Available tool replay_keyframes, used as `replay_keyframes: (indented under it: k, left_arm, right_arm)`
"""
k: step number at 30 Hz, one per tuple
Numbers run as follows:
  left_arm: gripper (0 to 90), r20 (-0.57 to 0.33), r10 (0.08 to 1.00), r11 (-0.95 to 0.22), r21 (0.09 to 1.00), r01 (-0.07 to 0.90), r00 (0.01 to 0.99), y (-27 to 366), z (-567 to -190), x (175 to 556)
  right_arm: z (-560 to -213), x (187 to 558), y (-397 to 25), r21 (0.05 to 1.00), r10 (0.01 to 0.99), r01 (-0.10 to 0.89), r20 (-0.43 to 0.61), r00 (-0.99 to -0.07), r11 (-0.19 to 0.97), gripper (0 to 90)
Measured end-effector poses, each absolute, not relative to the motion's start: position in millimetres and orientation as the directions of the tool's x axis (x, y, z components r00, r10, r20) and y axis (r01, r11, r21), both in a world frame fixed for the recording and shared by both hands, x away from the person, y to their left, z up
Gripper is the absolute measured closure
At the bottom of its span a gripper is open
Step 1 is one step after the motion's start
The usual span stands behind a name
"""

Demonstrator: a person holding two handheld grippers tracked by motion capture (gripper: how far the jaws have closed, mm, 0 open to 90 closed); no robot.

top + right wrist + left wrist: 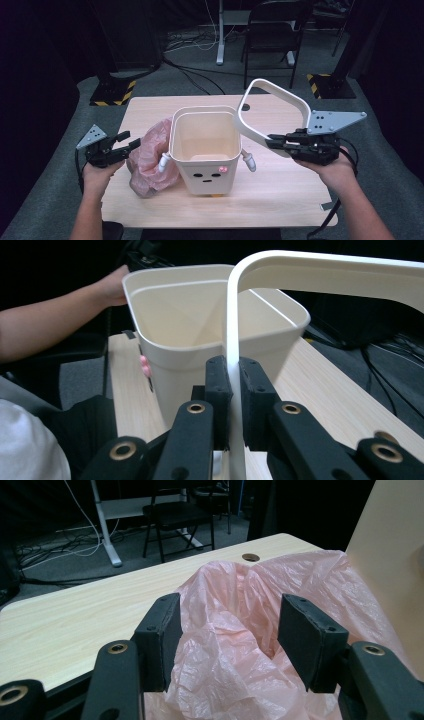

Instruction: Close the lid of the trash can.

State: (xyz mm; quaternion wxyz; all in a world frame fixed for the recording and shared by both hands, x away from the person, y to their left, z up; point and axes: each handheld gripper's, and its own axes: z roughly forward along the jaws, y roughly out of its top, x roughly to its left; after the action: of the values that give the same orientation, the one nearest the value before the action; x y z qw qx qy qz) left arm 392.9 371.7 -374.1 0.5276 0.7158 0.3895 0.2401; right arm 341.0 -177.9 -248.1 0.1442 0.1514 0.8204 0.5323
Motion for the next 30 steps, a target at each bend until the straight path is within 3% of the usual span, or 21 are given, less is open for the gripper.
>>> replay_keyframes:
  k: [30]
  left_arm:
    - [42.6,-0.072,0.843,-0.111,0.947,0.303,0.533,390,-372,376]
  right_arm:
    - [-237,350,-107,0.900,0.156,-0.029,-0.107,-0.982,0.435,83.8]
